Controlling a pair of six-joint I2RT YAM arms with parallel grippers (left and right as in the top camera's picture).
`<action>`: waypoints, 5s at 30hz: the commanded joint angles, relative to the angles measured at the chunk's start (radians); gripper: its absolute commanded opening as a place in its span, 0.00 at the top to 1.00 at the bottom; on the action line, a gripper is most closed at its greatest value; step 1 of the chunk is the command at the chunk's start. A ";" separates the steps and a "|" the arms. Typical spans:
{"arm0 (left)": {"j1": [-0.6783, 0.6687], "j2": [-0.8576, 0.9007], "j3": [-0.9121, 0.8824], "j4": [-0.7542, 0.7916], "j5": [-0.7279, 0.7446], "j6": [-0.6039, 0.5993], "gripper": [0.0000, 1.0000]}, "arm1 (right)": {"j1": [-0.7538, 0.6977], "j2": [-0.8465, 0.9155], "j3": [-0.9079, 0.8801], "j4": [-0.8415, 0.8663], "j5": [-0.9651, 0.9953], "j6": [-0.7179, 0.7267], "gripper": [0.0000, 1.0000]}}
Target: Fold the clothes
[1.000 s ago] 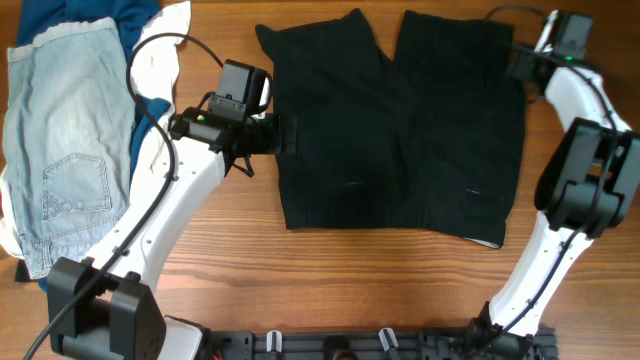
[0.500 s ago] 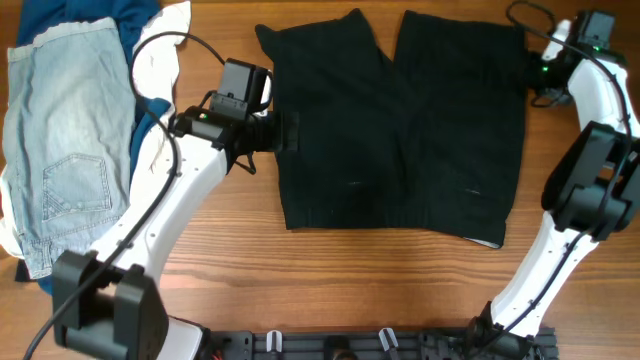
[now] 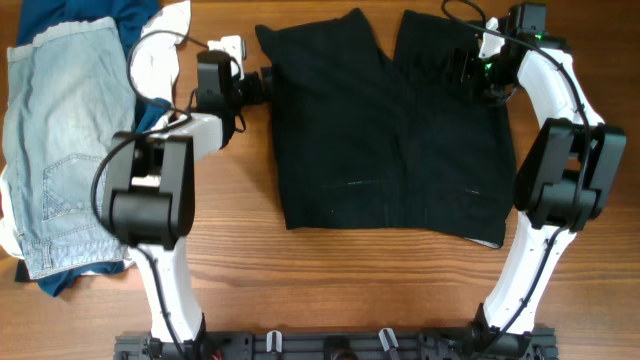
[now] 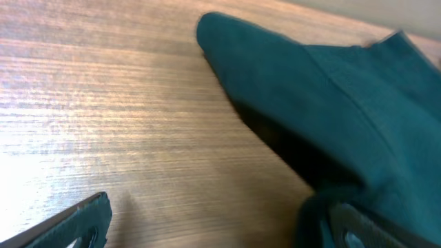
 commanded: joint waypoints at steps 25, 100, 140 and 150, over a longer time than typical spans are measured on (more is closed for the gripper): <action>0.101 -0.373 0.325 -0.894 0.064 0.108 0.00 | 0.081 -0.084 0.021 -0.323 0.025 0.033 0.00; -0.262 0.243 0.390 0.000 0.070 -0.303 0.85 | 0.044 -0.489 -0.211 -0.198 0.149 0.032 0.00; 0.226 -0.530 0.440 -1.330 -0.148 -0.062 0.00 | 0.191 -0.227 -0.519 -0.062 0.284 0.216 0.01; 0.151 -0.527 0.438 -1.325 -0.146 -0.061 0.00 | -0.123 -0.140 -0.520 0.278 0.423 0.080 0.05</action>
